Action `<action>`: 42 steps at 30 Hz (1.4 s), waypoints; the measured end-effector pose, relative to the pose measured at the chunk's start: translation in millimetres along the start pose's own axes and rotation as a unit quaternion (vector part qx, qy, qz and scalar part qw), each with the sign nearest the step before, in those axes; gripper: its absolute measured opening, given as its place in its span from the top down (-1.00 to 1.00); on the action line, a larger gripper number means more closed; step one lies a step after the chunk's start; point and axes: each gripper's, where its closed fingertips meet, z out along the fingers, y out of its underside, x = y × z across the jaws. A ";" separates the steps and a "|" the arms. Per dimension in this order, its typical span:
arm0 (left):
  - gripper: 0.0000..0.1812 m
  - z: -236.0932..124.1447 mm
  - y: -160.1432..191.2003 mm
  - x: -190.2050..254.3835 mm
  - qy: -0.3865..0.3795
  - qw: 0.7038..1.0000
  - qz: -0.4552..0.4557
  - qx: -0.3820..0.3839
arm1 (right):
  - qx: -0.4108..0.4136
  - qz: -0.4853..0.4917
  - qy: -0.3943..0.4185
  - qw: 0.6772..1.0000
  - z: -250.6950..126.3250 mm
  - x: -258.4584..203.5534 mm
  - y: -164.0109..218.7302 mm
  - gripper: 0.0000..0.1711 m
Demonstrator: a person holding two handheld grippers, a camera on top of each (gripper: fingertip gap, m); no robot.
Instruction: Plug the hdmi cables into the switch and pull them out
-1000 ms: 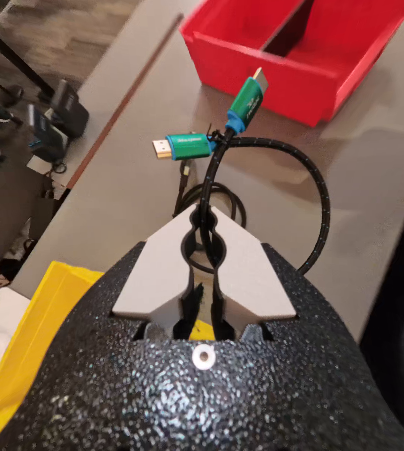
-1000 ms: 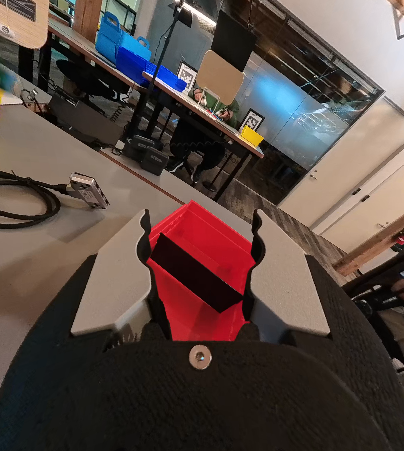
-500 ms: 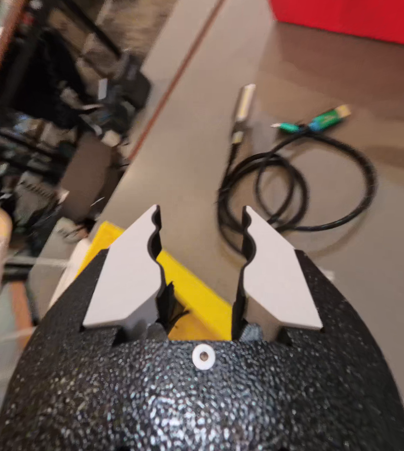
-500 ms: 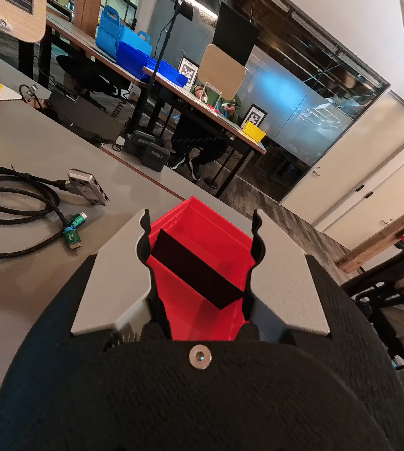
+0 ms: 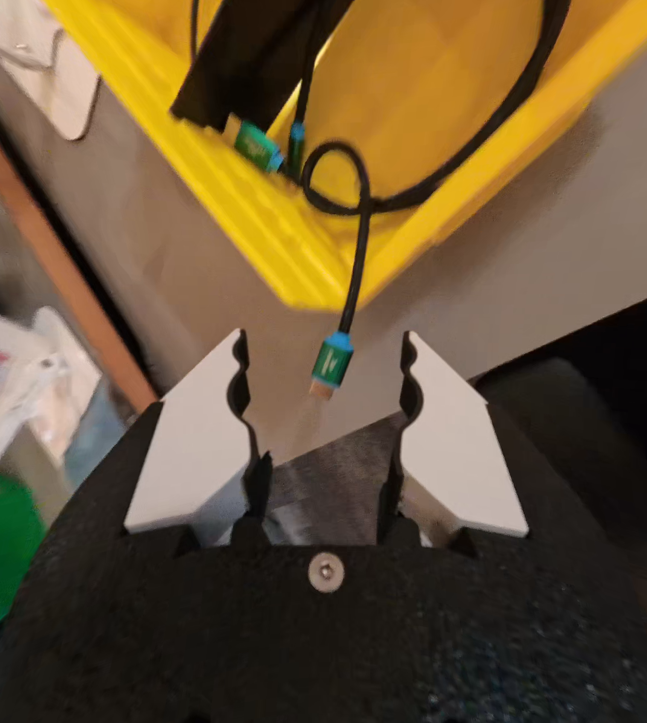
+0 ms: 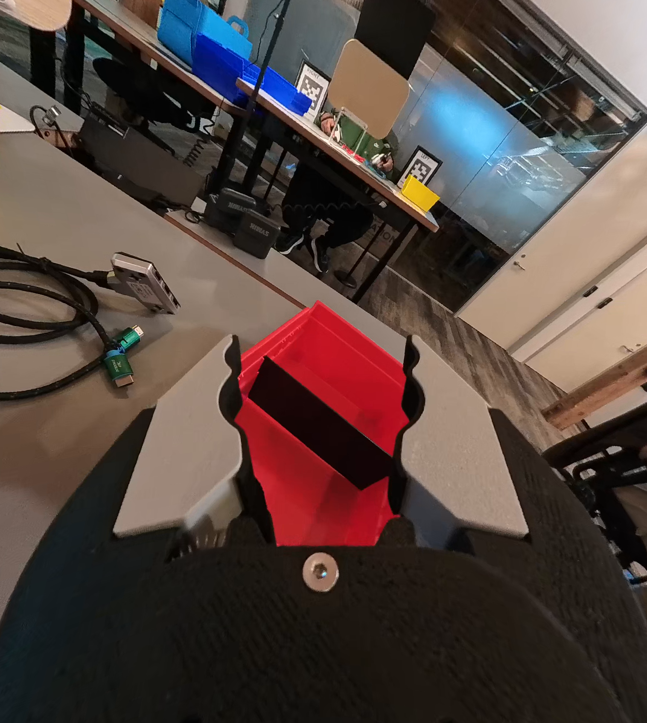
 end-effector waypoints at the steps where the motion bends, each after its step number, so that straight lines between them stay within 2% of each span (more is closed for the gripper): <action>1: 0.17 -1.8 10.4 -3.8 -0.032 0.999 0.009 -0.001 | -0.002 0.000 -0.001 1.000 0.9 -0.4 1.3 0.03; 4: 0.19 7.9 32.3 0.3 -0.060 0.998 0.036 -0.005 | -0.006 -0.001 -0.005 1.000 4.1 -3.2 3.0 0.03; 7: 0.35 25.3 42.4 -1.8 -0.093 0.993 0.068 -0.009 | -0.008 -0.003 -0.013 1.000 7.1 -9.0 2.6 0.03; 11: 0.58 37.0 36.1 -2.0 -0.125 0.986 0.111 0.012 | -0.009 -0.011 -0.024 1.000 9.4 -17.2 0.6 0.03; 12: 0.71 37.8 35.3 -3.1 -0.134 0.983 0.122 0.011 | -0.008 -0.012 -0.026 1.000 9.9 -18.9 0.0 0.03; 13: 0.80 37.7 34.6 -4.2 -0.143 0.980 0.135 0.009 | -0.008 -0.012 -0.028 1.000 10.5 -20.3 -0.3 0.03; 15: 0.82 32.9 33.8 -5.2 -0.156 0.976 0.149 0.005 | -0.009 -0.013 -0.032 0.999 11.7 -22.6 0.2 0.03; 18: 0.86 5.6 22.0 -15.5 -0.196 0.969 0.148 0.036 | -0.014 -0.012 -0.035 0.999 14.3 -23.7 3.8 0.03; 23: 0.89 -72.5 -27.9 -43.4 -0.286 0.938 0.144 0.135 | -0.019 -0.008 -0.036 0.999 16.5 -23.8 8.1 0.03; 30: 0.90 -179.1 -109.7 -81.2 -0.435 0.859 0.133 0.237 | -0.009 -0.012 -0.033 0.999 12.4 -21.7 3.2 0.03; 33: 0.91 -217.0 -140.7 -86.3 -0.468 0.827 0.101 0.294 | -0.005 -0.011 -0.027 1.000 8.4 -17.0 2.0 0.03; 37: 0.91 -240.3 -188.9 -64.6 -0.416 0.814 0.080 0.397 | 0.005 -0.008 -0.012 1.000 0.4 -6.6 -1.0 0.03; 42: 0.91 -218.0 -259.0 7.1 -0.285 0.820 0.116 0.483 | 0.023 0.005 -0.001 1.000 -7.9 3.2 -5.7 0.03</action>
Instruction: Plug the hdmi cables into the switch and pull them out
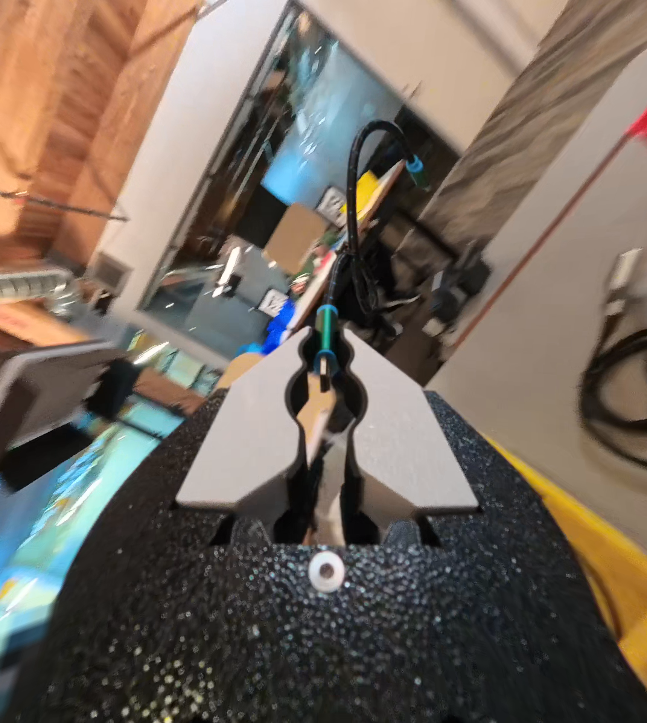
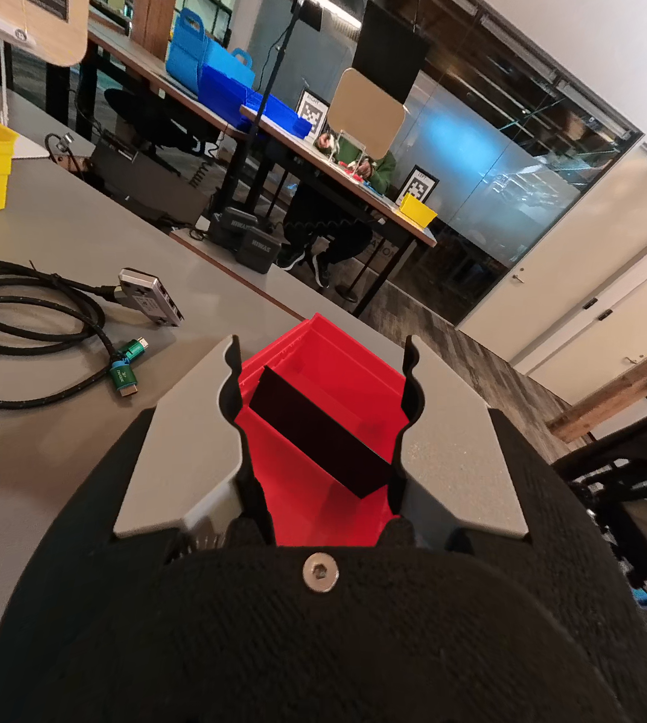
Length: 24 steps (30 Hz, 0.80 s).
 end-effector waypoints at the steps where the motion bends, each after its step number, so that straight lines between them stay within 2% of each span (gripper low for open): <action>1: 0.91 8.6 -8.6 21.5 0.026 0.999 -0.014 0.015 | 0.003 0.002 0.000 1.000 -0.8 0.8 -0.9 0.03; 8: 0.90 52.8 -48.1 182.8 0.196 0.975 -0.072 0.075 | 0.008 -0.001 -0.002 1.000 -1.5 -1.1 -3.6 0.04; 13: 0.90 64.4 -29.4 268.7 0.274 0.959 -0.049 0.048 | 0.004 -0.009 -0.008 1.000 2.0 -6.1 -2.4 0.04; 16: 0.91 66.2 -7.7 293.5 0.280 0.959 -0.034 0.014 | 0.004 -0.013 -0.013 1.000 4.2 -8.7 -2.2 0.04; 20: 0.91 67.6 23.9 290.2 0.215 0.975 -0.020 -0.054 | -0.002 -0.016 -0.017 1.000 8.4 -12.1 0.5 0.04; 22: 0.91 63.6 34.6 289.7 0.209 0.974 -0.054 -0.066 | -0.009 -0.020 -0.016 1.000 9.8 -12.4 3.3 0.04; 24: 0.91 58.3 48.2 302.2 0.240 0.962 -0.094 -0.089 | -0.013 -0.022 -0.015 1.000 10.5 -11.8 5.2 0.04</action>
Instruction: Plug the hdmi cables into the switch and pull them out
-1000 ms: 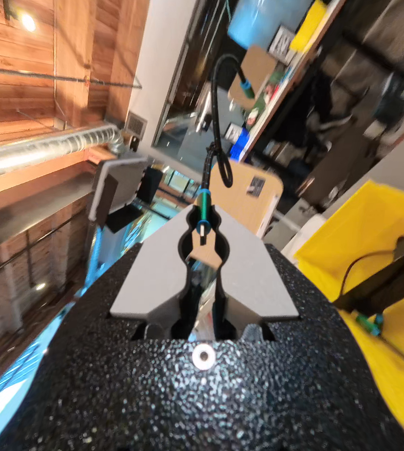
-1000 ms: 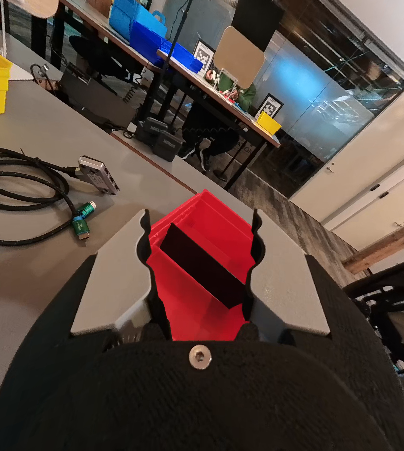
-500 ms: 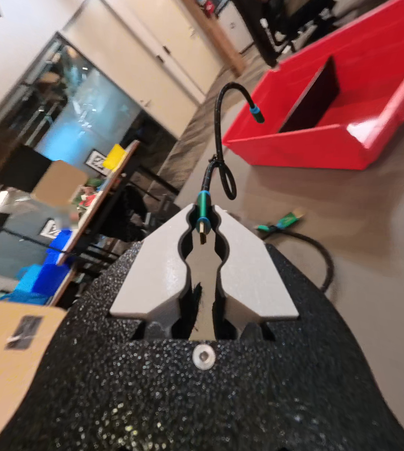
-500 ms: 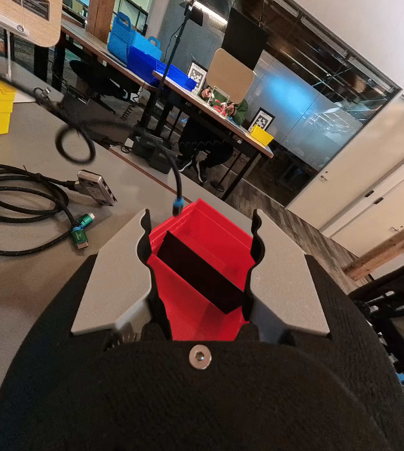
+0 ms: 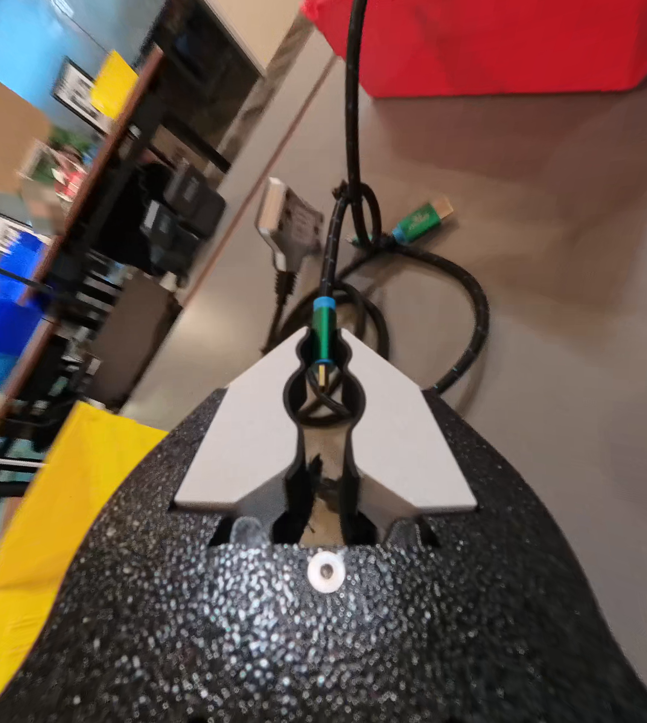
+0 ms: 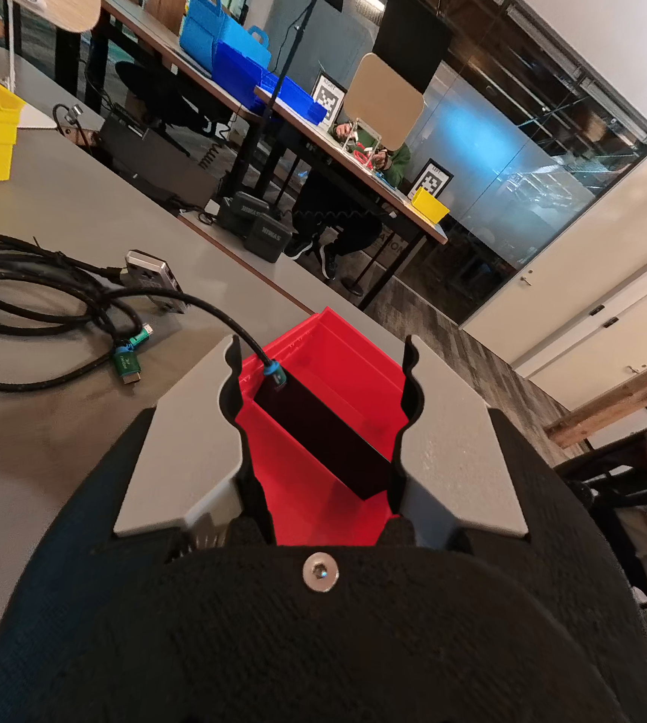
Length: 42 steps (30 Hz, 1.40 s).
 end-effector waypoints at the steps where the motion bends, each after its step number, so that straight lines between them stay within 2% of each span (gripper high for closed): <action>1: 0.91 3.2 10.1 8.7 0.022 0.999 -0.014 -0.017 | -0.001 0.001 0.000 1.000 0.2 0.2 0.5 0.04; 5: 0.82 8.2 32.2 46.0 0.126 0.988 -0.064 -0.055 | -0.004 0.001 -0.005 1.000 2.4 -2.6 1.3 0.04; 10: 0.11 -22.2 -3.3 42.3 0.254 0.952 -0.169 0.020 | -0.013 -0.012 -0.014 1.000 5.6 -9.6 2.9 0.04; 11: 0.09 -26.0 -8.1 30.1 0.251 0.950 -0.183 0.033 | -0.015 -0.013 -0.016 1.000 6.0 -10.5 3.6 0.04; 15: 0.26 -16.2 -22.0 -33.5 0.135 0.974 -0.167 0.069 | -0.022 -0.016 -0.018 0.999 8.2 -11.7 6.8 0.04; 17: 0.27 2.6 -32.4 -46.3 0.094 0.985 -0.127 0.072 | -0.022 -0.018 -0.021 0.999 9.3 -13.9 6.2 0.04; 19: 0.24 34.2 -32.8 -49.7 0.065 0.995 -0.068 0.042 | -0.022 -0.021 -0.026 0.999 10.8 -17.4 5.2 0.04; 24: 0.16 113.1 -25.3 -37.3 0.078 0.997 0.012 -0.017 | -0.022 -0.041 -0.037 0.998 11.2 -26.0 2.4 0.04; 27: 0.24 138.8 -25.9 -31.5 0.095 0.995 0.031 -0.011 | -0.016 -0.053 -0.040 0.998 8.1 -27.2 0.0 0.04; 29: 0.41 150.9 -22.6 -31.8 0.098 0.994 0.041 -0.011 | -0.011 -0.053 -0.040 0.998 6.5 -26.2 -1.6 0.04; 32: 0.78 159.2 -20.0 -26.5 0.121 0.992 0.047 0.009 | -0.005 -0.055 -0.047 0.997 6.7 -29.1 -2.9 0.04; 35: 0.79 158.2 -15.9 -32.7 0.119 0.992 0.039 0.021 | -0.008 -0.069 -0.063 0.996 10.0 -38.3 -1.1 0.04; 42: 0.79 136.4 18.3 -88.2 -0.016 0.993 0.099 0.055 | -0.003 -0.152 -0.142 0.978 22.0 -95.5 -7.2 0.06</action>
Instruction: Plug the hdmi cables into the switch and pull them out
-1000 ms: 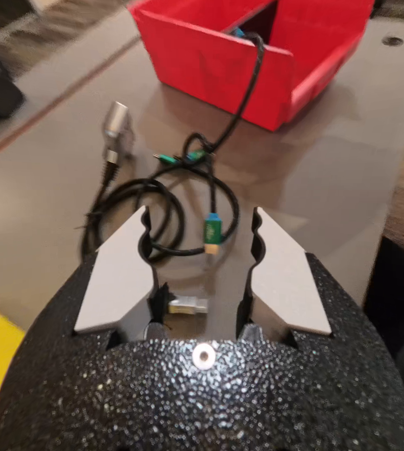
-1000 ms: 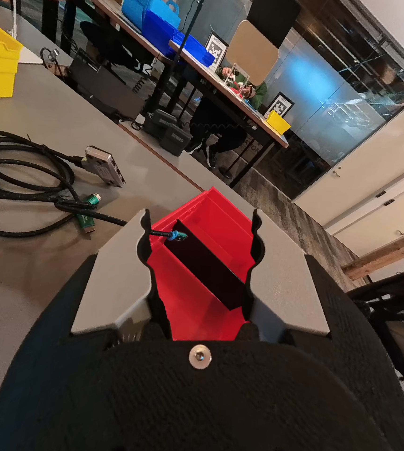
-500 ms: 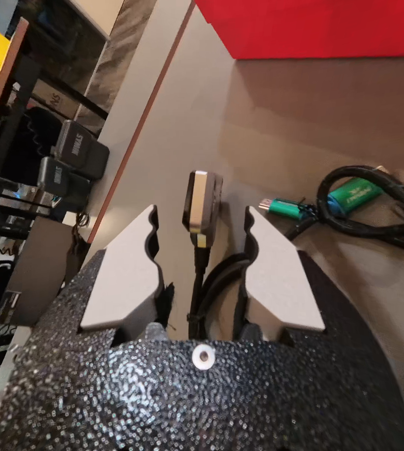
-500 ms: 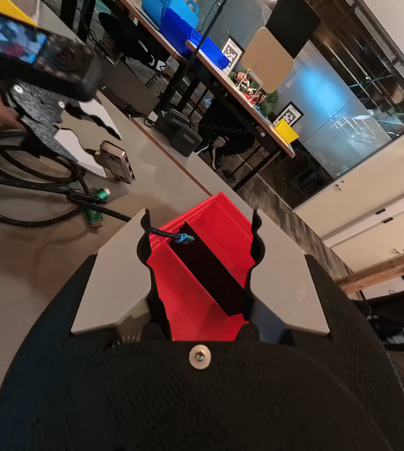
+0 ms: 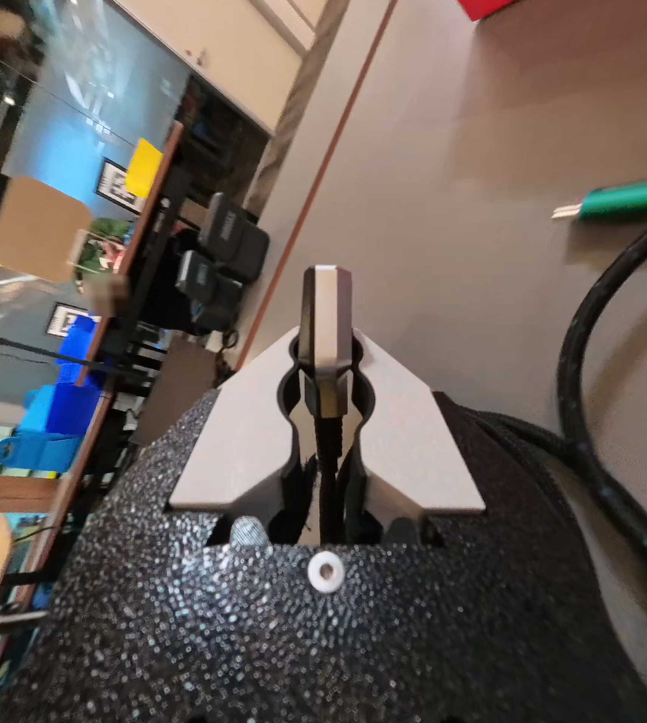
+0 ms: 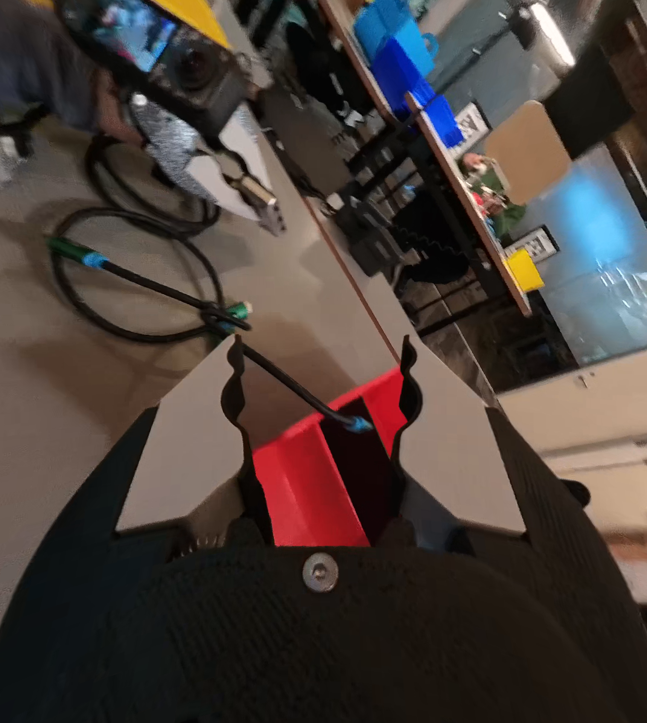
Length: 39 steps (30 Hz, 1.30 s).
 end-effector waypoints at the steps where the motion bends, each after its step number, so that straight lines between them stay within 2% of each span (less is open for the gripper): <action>1: 0.79 -5.0 5.1 -5.4 -0.015 1.000 0.006 0.008 | 0.007 -0.016 -0.022 1.000 6.4 -13.4 -7.1 0.08; 4: 0.79 -20.5 16.5 -17.0 -0.062 0.997 0.033 0.039 | 0.031 -0.086 -0.094 0.991 29.2 -67.7 -29.6 0.17; 7: 0.79 -35.7 21.5 -22.8 -0.097 0.991 0.053 0.076 | -0.007 -0.195 -0.140 0.971 54.0 -119.7 -24.0 0.21; 10: 0.79 -48.3 20.5 -19.9 -0.094 0.989 0.027 0.112 | -0.047 -0.277 -0.147 0.948 72.2 -144.3 -5.7 0.36; 14: 0.80 -60.4 12.8 -9.6 -0.080 0.985 0.038 0.146 | -0.015 -0.324 -0.144 0.935 82.2 -169.5 -5.9 0.56; 18: 0.79 -60.3 8.0 -1.1 -0.068 0.985 0.055 0.152 | 0.000 -0.379 -0.097 0.920 94.3 -172.7 -11.4 0.62; 20: 0.79 -60.1 8.0 -1.7 -0.067 0.985 0.051 0.152 | -0.010 -0.391 -0.092 0.916 100.1 -170.5 -9.6 0.68; 21: 0.79 -60.3 8.2 -2.8 -0.067 0.985 0.045 0.153 | -0.016 -0.399 -0.091 0.912 102.2 -168.4 -8.4 0.86; 24: 0.79 -60.9 10.3 -11.5 -0.077 0.985 0.017 0.154 | -0.003 -0.396 -0.040 0.917 106.3 -143.0 -27.3 0.90; 29: 0.79 -63.2 15.5 -34.0 -0.107 0.980 -0.049 0.162 | 0.088 -0.312 0.118 0.939 89.3 -51.4 -112.9 0.90; 33: 0.79 -71.9 17.4 -49.9 -0.133 0.970 -0.089 0.182 | 0.177 -0.253 0.210 0.928 56.6 6.1 -186.6 0.91; 36: 0.80 -80.9 15.2 -58.3 -0.147 0.961 -0.107 0.207 | 0.242 -0.209 0.224 0.921 38.3 23.6 -224.6 0.91; 39: 0.80 -82.4 15.5 -59.1 -0.149 0.960 -0.107 0.210 | 0.256 -0.190 0.213 0.924 53.7 17.4 -222.4 0.90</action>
